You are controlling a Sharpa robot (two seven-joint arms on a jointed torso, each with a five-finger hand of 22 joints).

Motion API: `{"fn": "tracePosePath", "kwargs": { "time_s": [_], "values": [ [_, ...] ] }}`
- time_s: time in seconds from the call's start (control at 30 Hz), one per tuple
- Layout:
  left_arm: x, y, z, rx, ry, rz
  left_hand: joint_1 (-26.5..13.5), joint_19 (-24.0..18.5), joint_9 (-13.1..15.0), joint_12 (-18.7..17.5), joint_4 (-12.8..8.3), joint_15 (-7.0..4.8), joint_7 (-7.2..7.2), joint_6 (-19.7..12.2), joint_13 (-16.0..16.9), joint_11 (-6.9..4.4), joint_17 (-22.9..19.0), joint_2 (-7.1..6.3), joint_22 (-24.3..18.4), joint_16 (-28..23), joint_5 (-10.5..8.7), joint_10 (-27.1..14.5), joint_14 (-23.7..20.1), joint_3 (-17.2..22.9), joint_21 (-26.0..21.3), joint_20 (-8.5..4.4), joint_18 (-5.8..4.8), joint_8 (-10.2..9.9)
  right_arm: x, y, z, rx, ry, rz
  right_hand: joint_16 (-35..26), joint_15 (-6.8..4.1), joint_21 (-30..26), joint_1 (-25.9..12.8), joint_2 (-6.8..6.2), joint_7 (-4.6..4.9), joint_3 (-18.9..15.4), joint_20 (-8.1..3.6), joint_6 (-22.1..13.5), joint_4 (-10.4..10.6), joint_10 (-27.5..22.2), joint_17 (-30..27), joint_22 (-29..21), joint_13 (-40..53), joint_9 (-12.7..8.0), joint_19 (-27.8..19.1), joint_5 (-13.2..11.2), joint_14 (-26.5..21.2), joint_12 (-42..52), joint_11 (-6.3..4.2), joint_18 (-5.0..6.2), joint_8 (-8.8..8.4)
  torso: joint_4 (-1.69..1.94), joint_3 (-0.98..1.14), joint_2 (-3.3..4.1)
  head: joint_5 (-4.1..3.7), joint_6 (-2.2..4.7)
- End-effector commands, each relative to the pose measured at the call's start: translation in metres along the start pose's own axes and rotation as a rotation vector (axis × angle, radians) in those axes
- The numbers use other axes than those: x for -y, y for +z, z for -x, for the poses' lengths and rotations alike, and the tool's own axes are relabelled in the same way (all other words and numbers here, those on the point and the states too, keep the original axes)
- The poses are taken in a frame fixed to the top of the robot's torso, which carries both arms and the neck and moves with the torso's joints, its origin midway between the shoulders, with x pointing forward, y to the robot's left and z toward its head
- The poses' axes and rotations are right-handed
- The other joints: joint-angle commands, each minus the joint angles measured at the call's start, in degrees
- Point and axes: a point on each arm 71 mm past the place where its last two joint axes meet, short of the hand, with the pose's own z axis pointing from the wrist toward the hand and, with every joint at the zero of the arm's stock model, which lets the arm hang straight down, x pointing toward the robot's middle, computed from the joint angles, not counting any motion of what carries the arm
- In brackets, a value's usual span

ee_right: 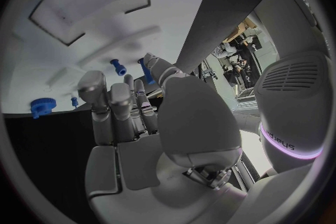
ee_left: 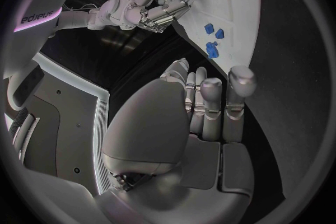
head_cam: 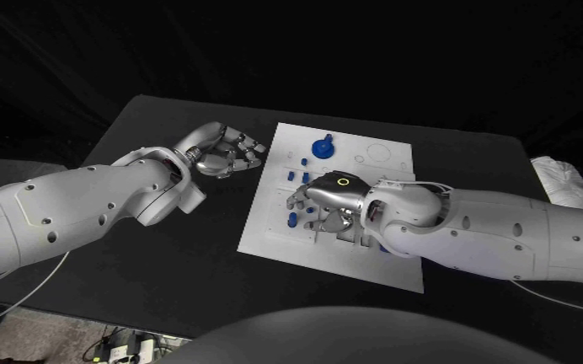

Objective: Assemble the parts on the task board

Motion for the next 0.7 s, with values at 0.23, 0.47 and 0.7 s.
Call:
{"fn": "tracePosePath", "kwargs": {
  "time_s": [0.23, 0.47, 0.7],
  "values": [
    [0.001, 0.000, -0.001, -0.006, -0.004, -0.002, 0.4, -0.3, -0.1, 0.2, -0.1, 0.08, 0.46, -0.2, -0.1, 0.18, -0.2, 0.19, 5.5, -0.3, 0.21, -0.4, -0.3, 0.3, -0.4, -0.02, 0.90, -0.4, 0.020, -0.035, 0.066, 0.212, 0.118, -0.041, -2.6, 0.19, -5.2, -0.8, 0.07, -2.11, -4.0, -0.03, -4.9, 3.1, -3.6, -4.1, 4.0, -0.2, -3.7, -2.4, -3.3, -2.9, 1.0, 0.11, 1.04, -3.36, -0.11, -0.09, 0.06, -1.01, 0.01],
    [0.000, 0.001, 0.000, 0.006, -0.011, -0.002, 0.4, -0.3, -0.1, 0.2, -0.1, 0.08, 0.47, -0.2, -0.1, 0.18, -0.1, 0.18, 5.5, -0.3, 0.21, -0.4, -0.3, 0.3, -0.4, -0.01, 0.90, -0.4, 0.037, -0.073, 0.122, 0.344, 0.326, -0.107, -6.7, 0.94, -13.5, -1.9, 2.16, -1.33, -6.5, 0.69, -3.3, 6.4, -1.3, -10.9, 1.7, 0.2, -5.8, -7.2, -3.7, -8.3, 4.3, 0.31, 2.21, -2.59, -0.29, -0.22, 0.11, -2.51, 0.01],
    [0.003, 0.004, -0.002, 0.007, -0.010, -0.015, 0.4, -0.3, -0.1, 0.2, -0.1, 0.09, 0.47, -0.1, -0.1, 0.18, -0.2, 0.19, 5.5, -0.3, 0.20, -0.4, -0.4, 0.3, -0.4, -0.01, 0.90, -0.4, 0.063, -0.104, 0.137, 0.289, 0.416, -0.308, -12.6, -1.77, -24.9, -0.1, 3.51, -0.52, -5.6, -1.08, 6.1, 7.0, 19.7, -18.1, -2.0, 0.6, -5.4, -13.0, -0.7, -13.5, 12.1, -4.96, 4.07, 2.26, -0.65, -0.89, 0.46, -4.89, 0.01]
  ]
}}
